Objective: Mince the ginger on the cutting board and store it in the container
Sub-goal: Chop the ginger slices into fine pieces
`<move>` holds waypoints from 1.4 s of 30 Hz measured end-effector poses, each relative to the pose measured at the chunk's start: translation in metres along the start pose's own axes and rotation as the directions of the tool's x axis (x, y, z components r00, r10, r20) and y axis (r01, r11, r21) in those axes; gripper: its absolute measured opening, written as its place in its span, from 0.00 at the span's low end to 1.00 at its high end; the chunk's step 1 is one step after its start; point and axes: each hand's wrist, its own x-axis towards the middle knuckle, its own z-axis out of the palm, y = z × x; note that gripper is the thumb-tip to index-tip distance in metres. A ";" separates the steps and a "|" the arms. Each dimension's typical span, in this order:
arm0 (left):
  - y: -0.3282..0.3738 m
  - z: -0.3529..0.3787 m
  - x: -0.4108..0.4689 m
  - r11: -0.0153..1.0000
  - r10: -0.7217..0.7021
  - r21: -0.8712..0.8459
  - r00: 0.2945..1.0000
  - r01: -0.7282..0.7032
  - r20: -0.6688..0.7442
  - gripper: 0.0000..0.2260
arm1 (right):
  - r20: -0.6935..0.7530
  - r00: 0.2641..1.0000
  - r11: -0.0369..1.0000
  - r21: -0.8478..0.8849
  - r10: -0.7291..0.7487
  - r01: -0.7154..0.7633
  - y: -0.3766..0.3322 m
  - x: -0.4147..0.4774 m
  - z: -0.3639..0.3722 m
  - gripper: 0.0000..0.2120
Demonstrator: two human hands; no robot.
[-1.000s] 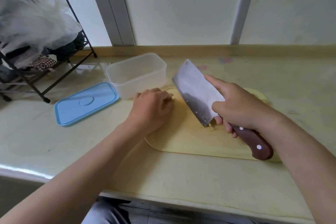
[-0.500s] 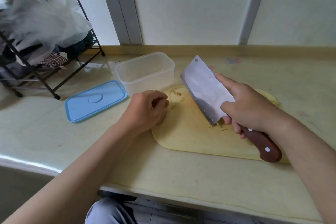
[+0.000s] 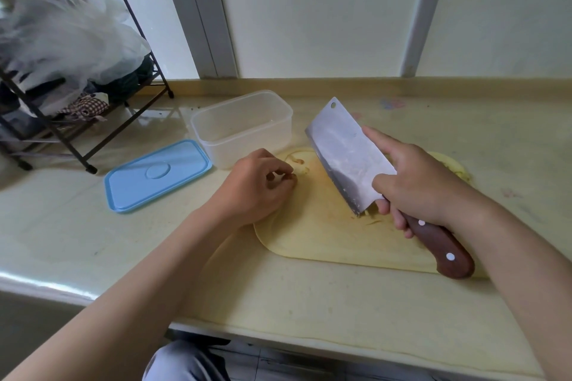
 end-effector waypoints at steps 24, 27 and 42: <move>0.106 0.026 0.006 -0.404 -0.066 -0.778 0.833 0.481 0.549 0.28 | -0.032 0.999 0.825 0.564 0.032 -0.009 0.016 -0.003 -0.029 0.36; 0.106 0.027 0.004 -0.371 -0.114 -0.795 0.826 0.480 0.552 0.26 | -0.028 0.998 0.835 0.550 0.051 -0.027 0.018 -0.002 -0.034 0.37; 0.124 0.025 0.007 0.401 -0.223 -0.772 0.870 0.493 0.440 0.22 | -0.083 0.995 0.840 0.542 0.050 0.003 0.022 -0.013 -0.066 0.36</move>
